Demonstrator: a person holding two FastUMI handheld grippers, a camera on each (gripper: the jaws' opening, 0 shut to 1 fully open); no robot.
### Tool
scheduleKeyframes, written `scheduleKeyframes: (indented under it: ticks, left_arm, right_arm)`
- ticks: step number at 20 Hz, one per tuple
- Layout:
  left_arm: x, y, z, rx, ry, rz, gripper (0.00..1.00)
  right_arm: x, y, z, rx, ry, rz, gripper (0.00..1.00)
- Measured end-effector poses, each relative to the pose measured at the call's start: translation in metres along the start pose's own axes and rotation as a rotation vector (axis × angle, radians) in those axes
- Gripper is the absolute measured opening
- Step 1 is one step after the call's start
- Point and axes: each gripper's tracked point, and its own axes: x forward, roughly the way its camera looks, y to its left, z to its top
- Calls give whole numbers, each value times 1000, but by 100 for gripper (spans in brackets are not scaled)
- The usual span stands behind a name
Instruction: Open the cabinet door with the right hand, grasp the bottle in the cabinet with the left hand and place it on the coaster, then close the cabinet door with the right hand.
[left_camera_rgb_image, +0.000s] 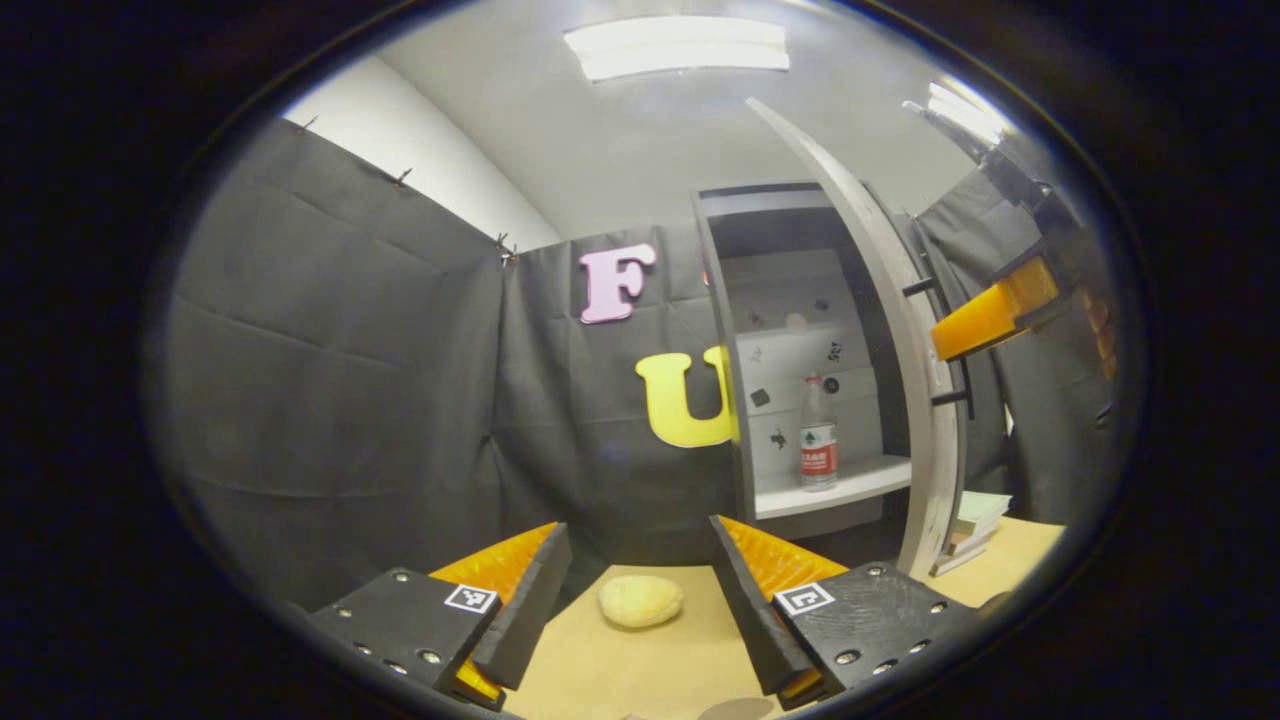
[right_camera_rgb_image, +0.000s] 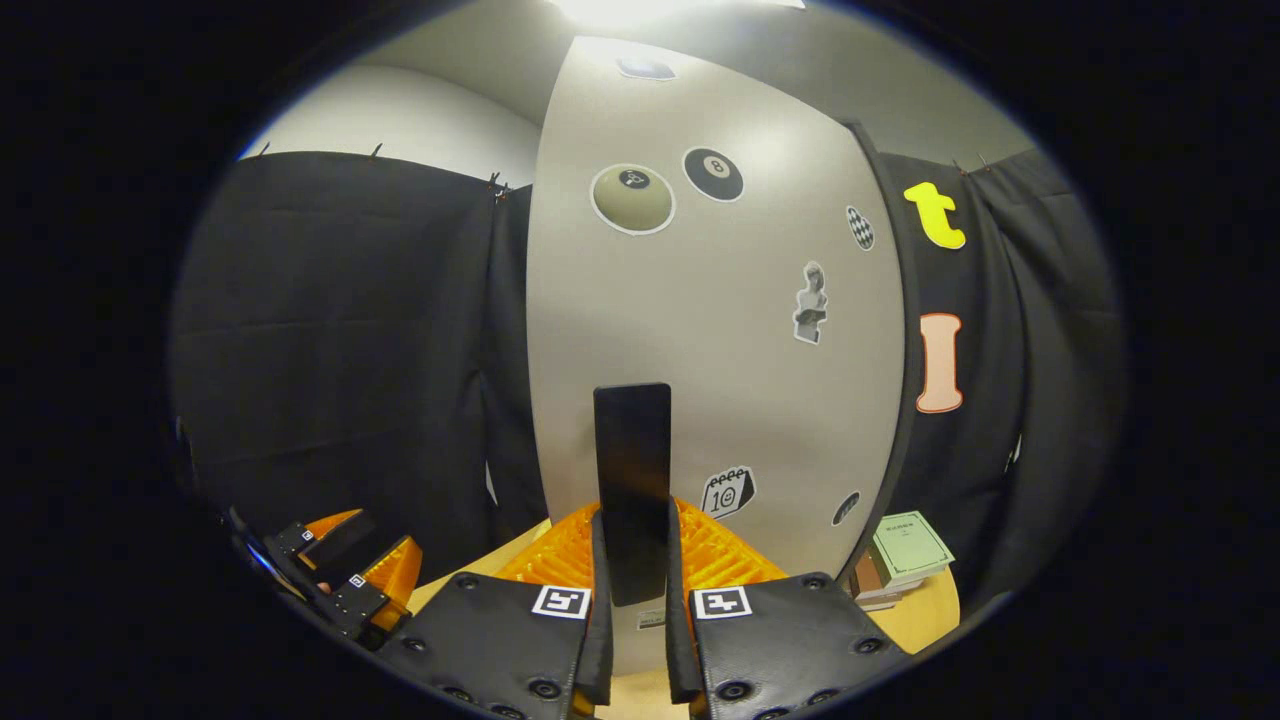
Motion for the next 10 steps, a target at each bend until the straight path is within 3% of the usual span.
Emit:
scheduleKeyframes:
  ticks: [10]
  left_arm:
    - [-3, -36, 6, -15, -9, -123, 82]
  right_arm:
    - [-23, -19, 0, 3, -3, -38, 22]
